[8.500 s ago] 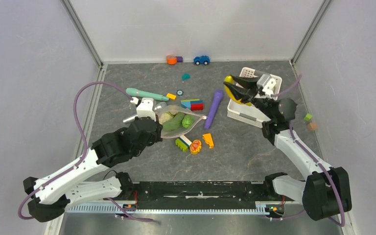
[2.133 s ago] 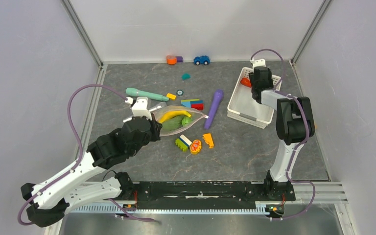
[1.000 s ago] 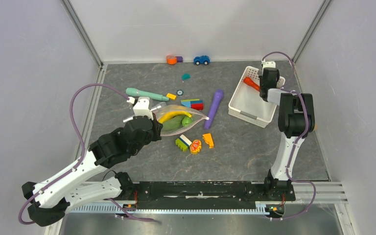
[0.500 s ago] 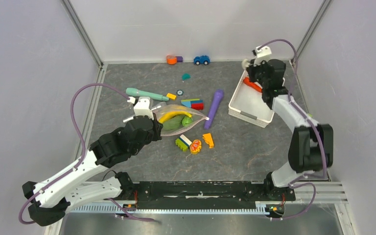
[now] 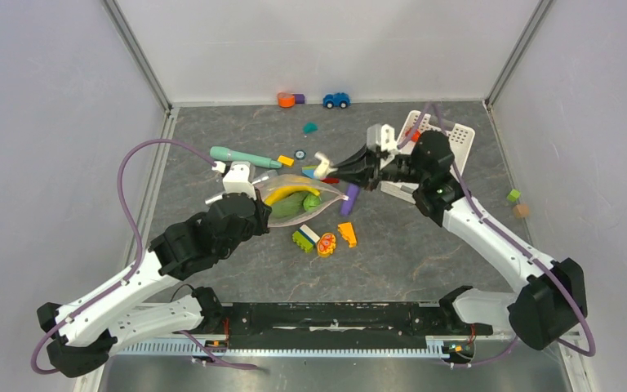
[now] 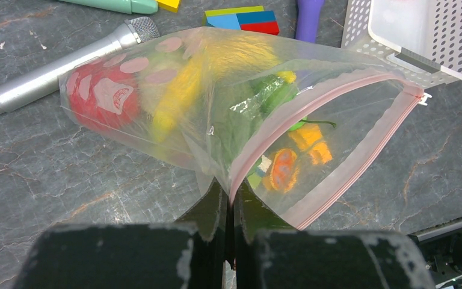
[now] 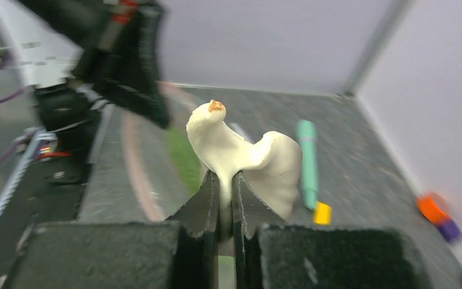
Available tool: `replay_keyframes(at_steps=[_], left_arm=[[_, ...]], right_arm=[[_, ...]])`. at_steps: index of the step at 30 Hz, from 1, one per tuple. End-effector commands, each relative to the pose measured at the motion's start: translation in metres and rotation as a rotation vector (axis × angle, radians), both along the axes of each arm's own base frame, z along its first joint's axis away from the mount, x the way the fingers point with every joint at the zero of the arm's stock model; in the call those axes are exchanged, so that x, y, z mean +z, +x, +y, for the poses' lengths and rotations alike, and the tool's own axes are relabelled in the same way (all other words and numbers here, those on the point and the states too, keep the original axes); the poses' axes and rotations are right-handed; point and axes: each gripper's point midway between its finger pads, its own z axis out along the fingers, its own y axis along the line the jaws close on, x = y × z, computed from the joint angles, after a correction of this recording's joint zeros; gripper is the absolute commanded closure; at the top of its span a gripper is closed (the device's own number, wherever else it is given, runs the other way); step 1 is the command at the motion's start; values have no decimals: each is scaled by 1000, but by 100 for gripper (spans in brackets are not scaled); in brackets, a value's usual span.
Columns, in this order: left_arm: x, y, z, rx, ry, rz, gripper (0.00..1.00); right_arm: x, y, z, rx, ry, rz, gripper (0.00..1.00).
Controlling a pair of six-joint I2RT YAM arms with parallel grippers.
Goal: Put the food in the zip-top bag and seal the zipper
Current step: Place the fake vegetable in the zipper food storage bag.
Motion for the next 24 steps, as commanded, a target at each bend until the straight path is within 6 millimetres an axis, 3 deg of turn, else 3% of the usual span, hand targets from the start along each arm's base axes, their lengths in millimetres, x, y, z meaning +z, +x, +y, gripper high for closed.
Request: replay_keyframes(at_steps=[1, 4, 10, 17, 24], left_arm=[[13, 6, 4, 27, -13, -44, 98], [13, 6, 4, 27, -13, -44, 98], [12, 6, 4, 24, -13, -43, 98], [13, 5, 3, 17, -17, -41, 98], [15, 4, 2, 11, -28, -46, 98]], right_arm=[[7, -72, 21, 280, 5, -66, 100], [-4, -92, 36, 349, -53, -88, 100], [-23, -113, 60, 423, -139, -98, 100], [-43, -79, 84, 299, -207, -28, 99], [-57, -37, 87, 78, -246, 9, 98]])
